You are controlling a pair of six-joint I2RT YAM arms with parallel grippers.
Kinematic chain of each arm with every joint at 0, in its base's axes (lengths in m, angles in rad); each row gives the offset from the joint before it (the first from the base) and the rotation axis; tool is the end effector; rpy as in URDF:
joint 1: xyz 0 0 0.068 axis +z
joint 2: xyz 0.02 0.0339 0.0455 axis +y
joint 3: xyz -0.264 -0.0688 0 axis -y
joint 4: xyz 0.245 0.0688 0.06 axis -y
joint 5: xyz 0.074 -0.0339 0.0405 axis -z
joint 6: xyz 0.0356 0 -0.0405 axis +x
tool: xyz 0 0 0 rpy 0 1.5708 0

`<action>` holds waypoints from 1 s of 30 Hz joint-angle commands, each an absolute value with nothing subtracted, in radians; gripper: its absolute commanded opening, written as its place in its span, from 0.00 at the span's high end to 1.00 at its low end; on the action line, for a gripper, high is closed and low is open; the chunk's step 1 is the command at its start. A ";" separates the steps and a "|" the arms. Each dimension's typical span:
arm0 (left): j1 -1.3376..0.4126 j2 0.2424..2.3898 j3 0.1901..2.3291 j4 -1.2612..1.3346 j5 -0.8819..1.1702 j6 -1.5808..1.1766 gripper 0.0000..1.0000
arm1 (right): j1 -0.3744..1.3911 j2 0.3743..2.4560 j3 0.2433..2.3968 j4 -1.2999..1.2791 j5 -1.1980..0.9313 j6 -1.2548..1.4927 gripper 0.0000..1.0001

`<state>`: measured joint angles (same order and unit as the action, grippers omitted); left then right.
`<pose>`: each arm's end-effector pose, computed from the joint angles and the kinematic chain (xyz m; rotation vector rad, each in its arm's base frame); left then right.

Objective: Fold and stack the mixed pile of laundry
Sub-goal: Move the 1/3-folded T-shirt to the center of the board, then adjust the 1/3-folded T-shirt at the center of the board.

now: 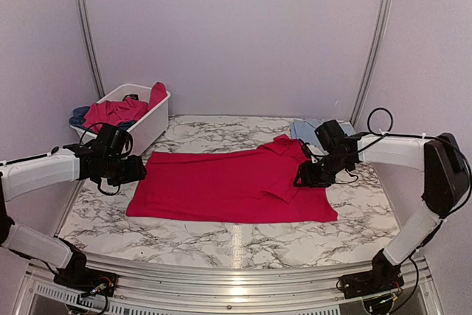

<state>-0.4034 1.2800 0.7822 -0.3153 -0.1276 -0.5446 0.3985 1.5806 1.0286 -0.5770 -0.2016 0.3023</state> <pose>0.2440 -0.0992 0.2227 -0.2297 2.3852 -0.2991 0.2822 0.1266 0.2017 -0.1951 2.7504 0.4744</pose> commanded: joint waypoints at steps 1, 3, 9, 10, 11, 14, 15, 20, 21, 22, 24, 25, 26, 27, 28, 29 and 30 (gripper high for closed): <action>-0.439 1.309 0.816 -0.272 -0.122 -0.522 0.36 | 0.391 1.639 0.999 -0.349 -0.393 0.373 0.43; -0.447 1.306 0.816 -0.264 -0.128 -0.528 0.36 | 0.390 1.671 0.993 -0.321 -0.399 0.378 0.42; -0.451 1.308 0.810 -0.252 -0.136 -0.533 0.36 | 0.384 1.747 1.006 -0.289 -0.388 0.384 0.43; -0.451 1.308 0.811 -0.252 -0.135 -0.534 0.36 | 0.382 1.755 1.008 -0.292 -0.382 0.385 0.43; -0.451 1.308 0.811 -0.250 -0.135 -0.533 0.36 | 0.380 1.759 1.010 -0.302 -0.371 0.385 0.43; -0.452 1.304 0.812 -0.251 -0.137 -0.531 0.36 | 0.376 1.722 0.989 -0.319 -0.354 0.387 0.43; -0.453 1.305 0.812 -0.251 -0.140 -0.531 0.36 | 0.373 1.703 0.978 -0.323 -0.342 0.389 0.43; -0.454 1.317 0.808 -0.241 -0.140 -0.531 0.37 | 0.314 1.667 0.927 -0.305 -0.331 0.391 0.42; -0.454 1.320 0.808 -0.237 -0.137 -0.530 0.37 | 0.312 1.678 0.929 -0.297 -0.334 0.388 0.42; -0.454 1.325 0.808 -0.236 -0.137 -0.529 0.37 | 0.311 1.691 0.937 -0.290 -0.338 0.388 0.42; -0.456 1.329 0.809 -0.235 -0.137 -0.528 0.37 | 0.311 1.719 0.950 -0.265 -0.366 0.392 0.42; -0.456 1.329 0.808 -0.235 -0.138 -0.529 0.37 | 0.311 1.731 0.956 -0.251 -0.380 0.395 0.42; -0.456 1.327 0.806 -0.234 -0.138 -0.530 0.37 | 0.311 1.748 0.965 -0.242 -0.389 0.396 0.43; -0.456 1.322 0.805 -0.234 -0.139 -0.531 0.37 | 0.311 1.757 0.973 -0.233 -0.399 0.396 0.43; -0.456 1.319 0.803 -0.233 -0.142 -0.532 0.37 | 0.311 1.762 0.979 -0.223 -0.412 0.401 0.44; -0.456 1.317 0.800 -0.233 -0.143 -0.532 0.37 | 0.310 1.767 0.986 -0.215 -0.421 0.404 0.44; -0.456 1.317 0.799 -0.232 -0.144 -0.532 0.37 | 0.311 1.772 0.993 -0.213 -0.429 0.406 0.45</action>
